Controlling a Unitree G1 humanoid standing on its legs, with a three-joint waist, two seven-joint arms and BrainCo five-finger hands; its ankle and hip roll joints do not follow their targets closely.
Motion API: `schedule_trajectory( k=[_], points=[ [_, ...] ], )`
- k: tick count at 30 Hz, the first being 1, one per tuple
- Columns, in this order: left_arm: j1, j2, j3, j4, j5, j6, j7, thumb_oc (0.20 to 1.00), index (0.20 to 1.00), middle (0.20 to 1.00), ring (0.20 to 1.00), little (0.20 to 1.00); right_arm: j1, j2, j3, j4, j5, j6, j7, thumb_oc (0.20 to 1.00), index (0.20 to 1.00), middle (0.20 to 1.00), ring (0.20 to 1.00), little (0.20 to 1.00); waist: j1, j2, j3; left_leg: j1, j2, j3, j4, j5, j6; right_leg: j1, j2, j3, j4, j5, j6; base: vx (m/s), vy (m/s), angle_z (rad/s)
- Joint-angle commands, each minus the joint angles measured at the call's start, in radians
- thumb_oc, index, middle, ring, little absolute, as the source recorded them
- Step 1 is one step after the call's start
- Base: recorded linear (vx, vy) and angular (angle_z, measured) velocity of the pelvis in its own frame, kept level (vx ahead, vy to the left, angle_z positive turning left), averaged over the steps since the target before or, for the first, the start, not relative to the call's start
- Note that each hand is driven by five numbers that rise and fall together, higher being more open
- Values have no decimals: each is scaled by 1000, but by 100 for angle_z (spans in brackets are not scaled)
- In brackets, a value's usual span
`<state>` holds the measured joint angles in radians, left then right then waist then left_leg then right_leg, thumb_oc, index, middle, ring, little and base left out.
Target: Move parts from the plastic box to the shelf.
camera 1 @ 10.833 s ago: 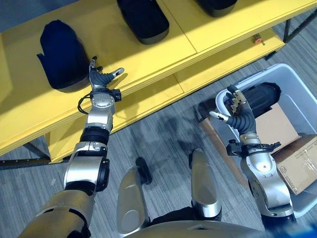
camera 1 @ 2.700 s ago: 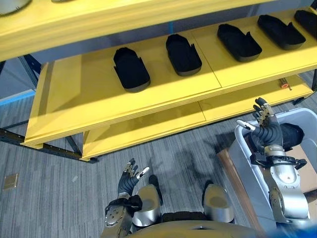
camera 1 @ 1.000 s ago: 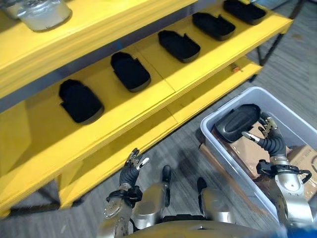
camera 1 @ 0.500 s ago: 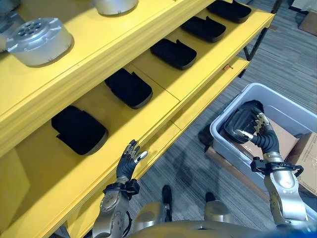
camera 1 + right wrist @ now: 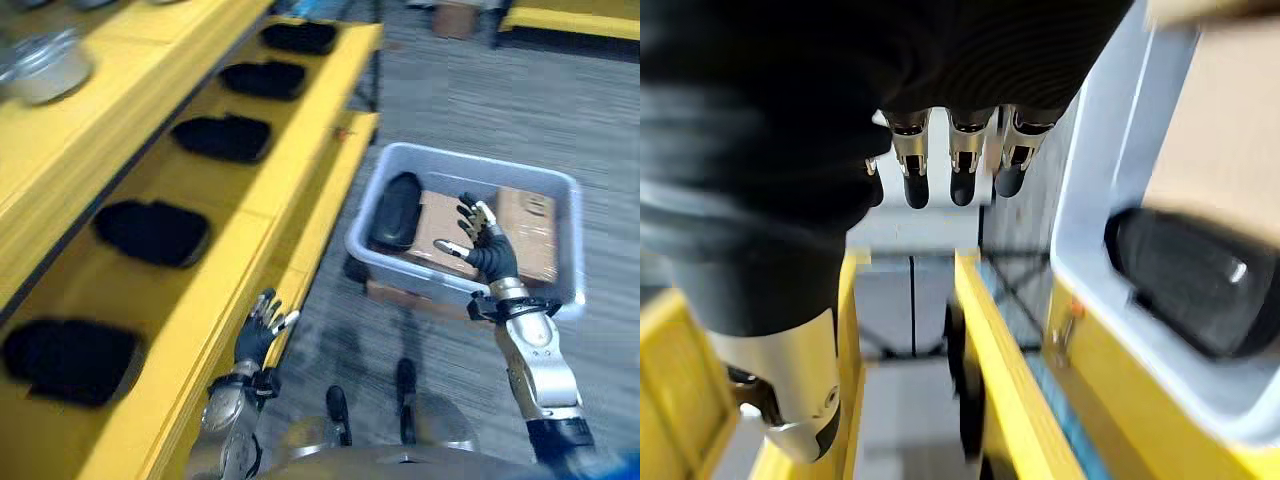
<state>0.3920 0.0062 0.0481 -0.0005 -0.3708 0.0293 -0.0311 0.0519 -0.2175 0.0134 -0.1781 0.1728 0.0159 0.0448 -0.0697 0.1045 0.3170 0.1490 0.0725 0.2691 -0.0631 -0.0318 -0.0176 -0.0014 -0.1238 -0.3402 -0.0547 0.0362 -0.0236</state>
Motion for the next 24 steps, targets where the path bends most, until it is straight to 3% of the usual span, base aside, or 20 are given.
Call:
schedule_trajectory(
  k=[1,3,12,18,20,21,22,23,24],
  points=[
    [-41,-8,25,-62,18,-77,35,1000,1000,1000,1000,1000,-22,-8,-23,-48,1,-27,25,1000,1000,1000,1000,1000,10,22,17,66,37,-89,-24,70,-73,-33,5,122,-33,31,25,77,-175,-101],
    [-94,-19,-5,-16,31,-85,38,1000,1000,1000,1000,1000,-43,-34,-35,-35,-15,-35,11,1000,1000,1000,1000,1000,2,7,17,72,41,-106,-19,81,-63,-5,6,128,-22,40,32,179,-263,19],
    [-137,-54,-51,-22,56,-80,24,1000,1000,1000,1000,1000,-45,-93,-80,-18,-39,-60,-15,1000,1000,1000,1000,1000,-54,20,71,88,123,-81,6,84,-55,7,13,109,88,43,49,165,-181,18],
    [-158,-53,-60,-20,64,-78,25,1000,1000,1000,1000,1000,-31,-101,-118,-27,-49,-63,-31,1000,1000,1000,1000,1000,-77,24,95,95,145,-70,27,88,-58,7,14,107,102,45,52,77,-115,13],
    [-169,-58,-72,-16,54,-77,23,1000,1000,1000,1000,1000,-27,-106,-127,-33,-53,-67,-40,1000,1000,1000,1000,1000,-85,7,100,55,140,-81,177,84,-67,28,3,94,91,48,47,47,-170,16],
    [-169,-58,-72,-16,54,-77,23,1000,1000,1000,1000,1000,-27,-106,-127,-33,-53,-67,-40,1000,1000,1000,1000,1000,-85,7,100,55,140,-81,177,84,-67,28,3,94,91,48,47,1,-122,21],
    [-170,-58,-76,-22,48,-75,22,1000,1000,1000,1000,1000,-30,-106,-123,-36,-51,-69,-43,1000,1000,1000,1000,1000,-82,-11,109,25,132,-97,275,75,-68,41,-7,91,87,50,42,-29,-266,8],
    [-187,-38,-74,-35,36,-69,26,1000,1000,1000,1000,1000,-52,-113,-109,-38,-50,-78,-53,1000,1000,1000,1000,1000,-41,-65,174,-72,54,-155,492,26,-82,90,-23,109,67,63,41,-35,-331,-2],
    [-198,-28,-70,-36,33,-66,29,1000,1000,1000,1000,1000,-62,-104,-108,-38,-55,-78,-57,1000,1000,1000,1000,1000,-30,-82,184,-111,59,-149,464,3,-72,104,-23,115,47,57,39,-7,-280,-21]
  ],
)
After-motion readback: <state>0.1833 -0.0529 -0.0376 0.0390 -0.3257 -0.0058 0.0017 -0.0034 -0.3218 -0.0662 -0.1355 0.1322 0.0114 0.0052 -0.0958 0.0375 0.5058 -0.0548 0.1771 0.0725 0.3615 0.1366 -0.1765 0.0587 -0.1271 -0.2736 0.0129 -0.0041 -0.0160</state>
